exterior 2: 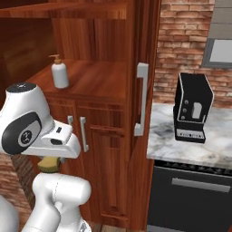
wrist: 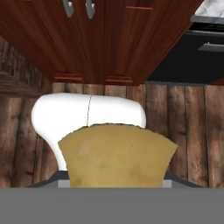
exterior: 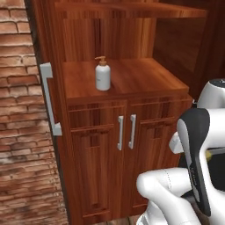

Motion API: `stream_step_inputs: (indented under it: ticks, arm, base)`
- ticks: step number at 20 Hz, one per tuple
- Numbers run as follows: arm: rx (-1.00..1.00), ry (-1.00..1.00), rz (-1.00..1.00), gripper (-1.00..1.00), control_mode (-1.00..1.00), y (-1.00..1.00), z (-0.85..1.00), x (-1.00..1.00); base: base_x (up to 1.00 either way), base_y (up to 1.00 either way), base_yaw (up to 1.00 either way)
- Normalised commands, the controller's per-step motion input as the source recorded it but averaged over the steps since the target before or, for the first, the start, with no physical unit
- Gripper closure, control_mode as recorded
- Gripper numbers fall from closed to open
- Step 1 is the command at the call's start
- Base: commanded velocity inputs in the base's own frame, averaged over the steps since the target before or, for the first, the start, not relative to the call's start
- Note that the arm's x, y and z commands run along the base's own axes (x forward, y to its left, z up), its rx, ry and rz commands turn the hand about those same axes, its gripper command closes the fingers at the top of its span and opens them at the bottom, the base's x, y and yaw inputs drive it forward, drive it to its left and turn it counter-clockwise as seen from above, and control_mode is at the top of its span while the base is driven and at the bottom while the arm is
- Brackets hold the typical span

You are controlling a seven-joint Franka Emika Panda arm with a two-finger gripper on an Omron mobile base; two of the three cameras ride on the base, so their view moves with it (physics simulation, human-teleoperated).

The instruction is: Locate and retrieve the soap dispenser and sponge from the cabinet. Place them next to the sink.

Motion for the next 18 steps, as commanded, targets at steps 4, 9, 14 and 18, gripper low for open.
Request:
stream_step_inputs:
  ticks: [4, 9, 14, 18]
  arm:
    - [0.00, 0.00, 0.00, 1.00, 1.00, 0.00, 0.00, 0.00]
    - [0.00, 0.00, 0.00, 1.00, 1.00, 0.00, 0.00, 0.00]
    - [0.00, 0.00, 0.00, 1.00, 1.00, 0.00, 0.00, 0.00]
    - [0.00, 0.00, 0.00, 1.00, 1.00, 0.00, 0.00, 0.00]
  base:
    - [-0.33, 0.00, 0.00]
    - [-0.44, 0.00, -0.01]
    - [-0.36, 0.00, 0.00]
    - [-0.25, 0.00, 0.00]
